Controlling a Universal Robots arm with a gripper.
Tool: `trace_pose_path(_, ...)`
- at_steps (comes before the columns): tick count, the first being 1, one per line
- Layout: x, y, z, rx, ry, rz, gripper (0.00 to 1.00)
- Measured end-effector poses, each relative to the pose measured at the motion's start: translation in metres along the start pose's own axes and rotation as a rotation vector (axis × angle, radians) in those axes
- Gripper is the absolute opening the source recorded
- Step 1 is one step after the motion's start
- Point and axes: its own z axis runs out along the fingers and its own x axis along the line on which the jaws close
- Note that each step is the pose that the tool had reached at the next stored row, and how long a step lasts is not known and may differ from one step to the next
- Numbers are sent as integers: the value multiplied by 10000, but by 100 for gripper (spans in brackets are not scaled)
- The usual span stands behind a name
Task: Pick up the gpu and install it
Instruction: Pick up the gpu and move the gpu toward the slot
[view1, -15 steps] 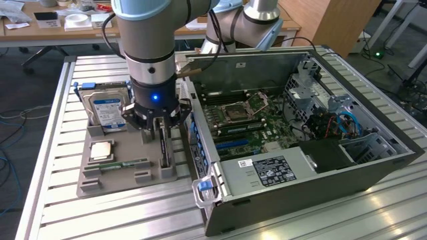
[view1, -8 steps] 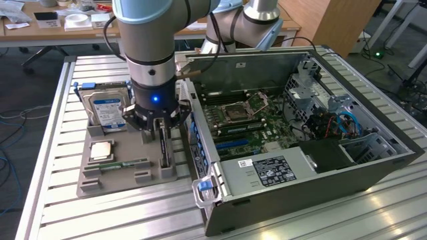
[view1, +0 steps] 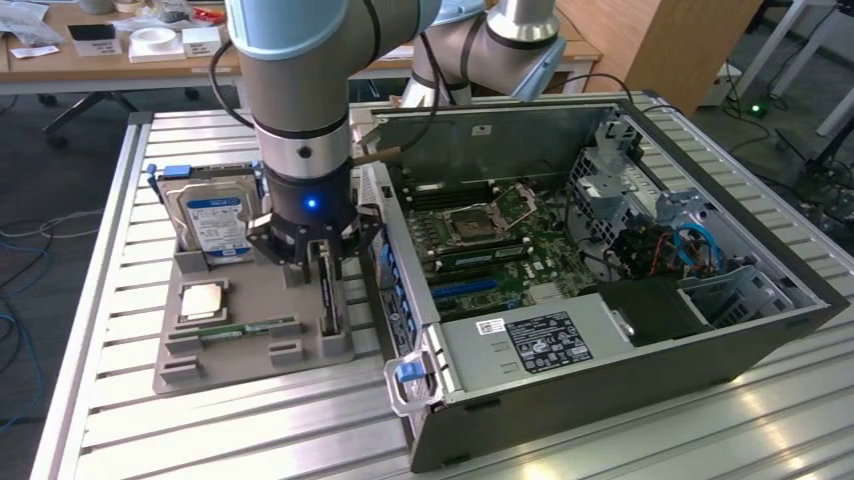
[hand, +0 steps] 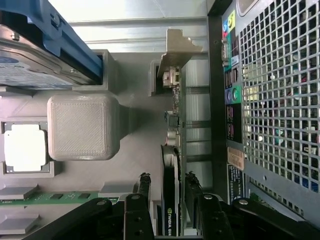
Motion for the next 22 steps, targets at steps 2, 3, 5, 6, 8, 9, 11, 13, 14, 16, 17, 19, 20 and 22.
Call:
trace_pose_path(2, 0, 3, 17, -1, -1, 0, 42)
trace_pose_path(3, 0, 4, 20, 1, 1, -1, 42)
trace_pose_path(5, -6, 7, 33, 0, 0, -1, 42)
trace_pose_path(6, -10, 10, 40, 0, 0, -2, 42)
trace_pose_path(8, -12, 13, 51, -1, -1, -3, 42)
trace_pose_path(9, -12, 15, 58, -1, -1, -4, 42)
trace_pose_path(11, -12, 18, 74, -1, -1, -5, 42)
trace_pose_path(13, -10, 24, 98, 0, 0, -3, 42)
trace_pose_path(14, -10, 29, 105, 0, 0, -3, 42)
trace_pose_path(16, -9, 38, 116, 1, 1, -3, 42)
trace_pose_path(17, -10, 40, 119, 0, 0, -4, 42)
trace_pose_path(19, -9, 40, 125, -1, 0, -6, 42)
trace_pose_path(20, -9, 40, 126, 0, 0, -5, 42)
trace_pose_path(22, -10, 41, 127, -1, -1, -3, 42)
